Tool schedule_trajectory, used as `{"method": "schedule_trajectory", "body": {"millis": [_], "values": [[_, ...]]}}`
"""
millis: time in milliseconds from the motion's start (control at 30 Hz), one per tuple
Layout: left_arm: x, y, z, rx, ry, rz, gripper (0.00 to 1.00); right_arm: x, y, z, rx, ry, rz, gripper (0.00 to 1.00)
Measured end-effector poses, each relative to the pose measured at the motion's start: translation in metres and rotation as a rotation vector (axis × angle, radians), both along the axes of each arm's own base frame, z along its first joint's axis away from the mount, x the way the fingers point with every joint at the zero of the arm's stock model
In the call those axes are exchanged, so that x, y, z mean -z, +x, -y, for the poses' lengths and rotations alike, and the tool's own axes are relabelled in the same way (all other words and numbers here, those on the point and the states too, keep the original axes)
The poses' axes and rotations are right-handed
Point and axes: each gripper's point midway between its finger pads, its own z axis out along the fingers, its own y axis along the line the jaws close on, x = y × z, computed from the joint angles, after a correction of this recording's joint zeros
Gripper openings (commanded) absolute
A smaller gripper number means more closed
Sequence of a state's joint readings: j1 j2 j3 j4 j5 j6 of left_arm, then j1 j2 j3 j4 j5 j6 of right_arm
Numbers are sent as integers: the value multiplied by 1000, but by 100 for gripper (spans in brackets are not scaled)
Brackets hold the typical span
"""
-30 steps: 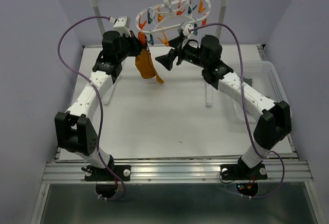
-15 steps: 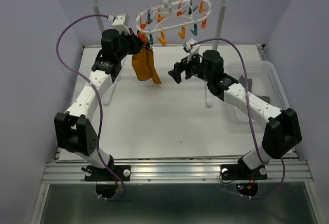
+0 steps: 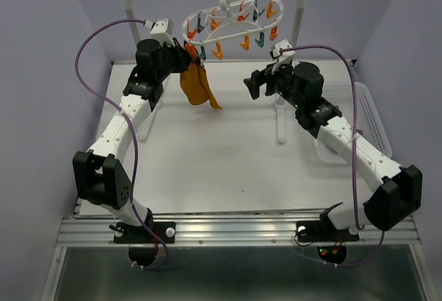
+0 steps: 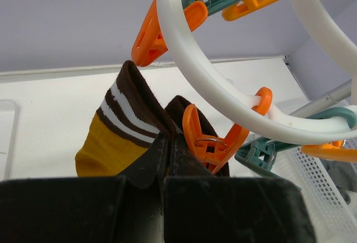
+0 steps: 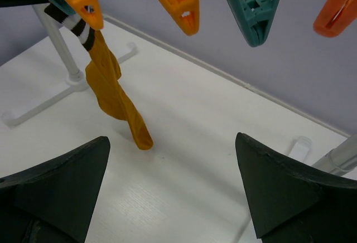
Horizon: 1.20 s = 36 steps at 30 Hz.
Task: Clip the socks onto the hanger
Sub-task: Open the clamp at the hanger.
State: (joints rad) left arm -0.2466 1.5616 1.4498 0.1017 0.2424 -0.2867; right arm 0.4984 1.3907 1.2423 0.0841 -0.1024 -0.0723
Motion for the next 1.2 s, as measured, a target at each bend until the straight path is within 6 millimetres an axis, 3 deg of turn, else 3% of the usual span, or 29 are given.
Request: {"method": "schedule_trajectory", "body": {"millis": [200, 400, 533, 600, 833, 967, 1200], "values": [[-2, 1, 0, 0, -2, 8, 0, -29, -13, -14, -111, 20, 49, 100], [-4, 1, 0, 0, -4, 16, 0, -71, -30, -32, -250, 56, 125, 100], [-5, 2, 0, -1, -5, 23, 0, -88, -22, -39, -264, 72, 167, 100], [-7, 2, 0, -3, -6, 27, 0, -87, -12, -43, -259, 71, 166, 99], [-7, 3, -1, -7, -6, 30, 0, -55, 35, -56, -191, 38, 106, 98], [-8, 3, -1, -8, -7, 33, 0, -50, 44, -53, -153, 26, 104, 98], [-8, 3, -1, -10, -7, 33, 0, -62, 52, -45, -106, 0, 171, 97]]}}
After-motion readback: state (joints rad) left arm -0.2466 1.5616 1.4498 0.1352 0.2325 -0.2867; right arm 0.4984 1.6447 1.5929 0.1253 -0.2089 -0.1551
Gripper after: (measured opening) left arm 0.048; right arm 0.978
